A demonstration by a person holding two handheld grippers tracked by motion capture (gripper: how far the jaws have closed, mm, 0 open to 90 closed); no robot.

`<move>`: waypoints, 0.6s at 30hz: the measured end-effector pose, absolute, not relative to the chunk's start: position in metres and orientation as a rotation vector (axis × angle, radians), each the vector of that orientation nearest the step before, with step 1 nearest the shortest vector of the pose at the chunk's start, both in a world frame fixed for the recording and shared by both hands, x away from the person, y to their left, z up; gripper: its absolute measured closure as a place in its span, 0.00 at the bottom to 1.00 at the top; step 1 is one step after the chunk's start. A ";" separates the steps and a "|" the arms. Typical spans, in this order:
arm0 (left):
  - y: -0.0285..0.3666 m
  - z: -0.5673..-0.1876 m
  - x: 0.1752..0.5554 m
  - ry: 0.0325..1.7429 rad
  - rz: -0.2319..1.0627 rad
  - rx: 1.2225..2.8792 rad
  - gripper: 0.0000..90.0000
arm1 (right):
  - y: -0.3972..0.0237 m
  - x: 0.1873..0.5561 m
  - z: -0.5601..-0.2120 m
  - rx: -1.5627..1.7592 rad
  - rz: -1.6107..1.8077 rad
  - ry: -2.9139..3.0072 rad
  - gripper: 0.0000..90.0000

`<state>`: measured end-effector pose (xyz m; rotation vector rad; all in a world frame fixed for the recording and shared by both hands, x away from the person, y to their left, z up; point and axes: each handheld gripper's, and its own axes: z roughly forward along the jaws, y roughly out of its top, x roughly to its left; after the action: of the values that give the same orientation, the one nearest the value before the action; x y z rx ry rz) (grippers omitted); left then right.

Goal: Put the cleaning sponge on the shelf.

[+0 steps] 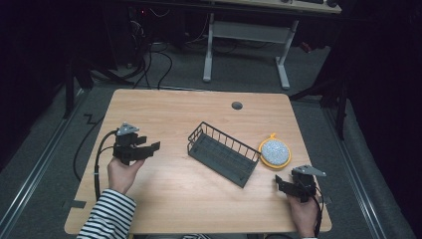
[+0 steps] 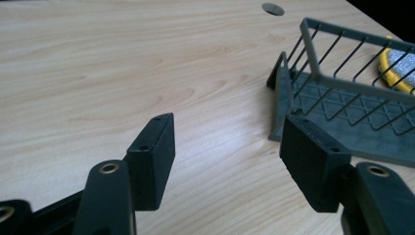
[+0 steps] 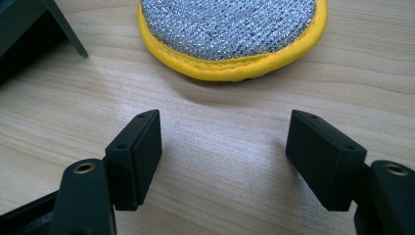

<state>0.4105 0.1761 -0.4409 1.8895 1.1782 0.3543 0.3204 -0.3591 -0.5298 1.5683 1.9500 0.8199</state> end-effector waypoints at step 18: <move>0.190 -0.481 0.393 1.268 0.346 1.893 0.41 | -0.358 0.320 -0.530 1.558 0.818 1.956 0.33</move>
<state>0.3930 0.1903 -0.4815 1.8929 1.2684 0.3457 0.3202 -0.3584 -0.5299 1.5585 1.9563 0.8176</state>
